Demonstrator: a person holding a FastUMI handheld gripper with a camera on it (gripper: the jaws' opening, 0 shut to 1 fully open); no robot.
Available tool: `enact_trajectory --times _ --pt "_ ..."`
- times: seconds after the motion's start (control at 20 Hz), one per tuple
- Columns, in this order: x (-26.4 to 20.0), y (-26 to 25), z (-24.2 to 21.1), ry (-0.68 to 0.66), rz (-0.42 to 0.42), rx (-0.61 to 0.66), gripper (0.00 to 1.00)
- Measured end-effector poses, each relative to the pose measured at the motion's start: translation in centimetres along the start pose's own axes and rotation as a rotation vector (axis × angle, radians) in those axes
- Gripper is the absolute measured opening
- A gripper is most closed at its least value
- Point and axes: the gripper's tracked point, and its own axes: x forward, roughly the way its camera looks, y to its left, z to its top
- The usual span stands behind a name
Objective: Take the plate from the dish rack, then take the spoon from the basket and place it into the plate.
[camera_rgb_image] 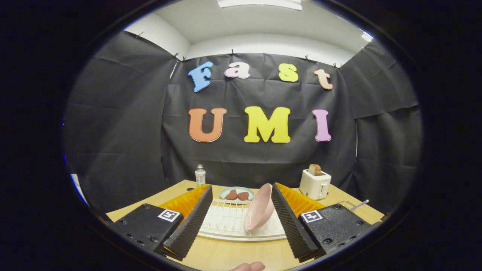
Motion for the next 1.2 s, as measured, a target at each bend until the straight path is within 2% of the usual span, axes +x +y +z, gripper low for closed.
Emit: enact_trajectory --times 0.5,0.75,0.9,1.2 --pt "0.8 0.2 -1.1 0.074 -0.032 -0.018 1.00" --pt "3.5 -2.4 -2.1 0.247 -0.154 0.007 1.00" --pt "5.7 -3.8 -2.6 0.397 -0.216 0.049 1.00" --pt "9.4 -6.0 -2.5 0.675 -0.256 0.025 1.00"
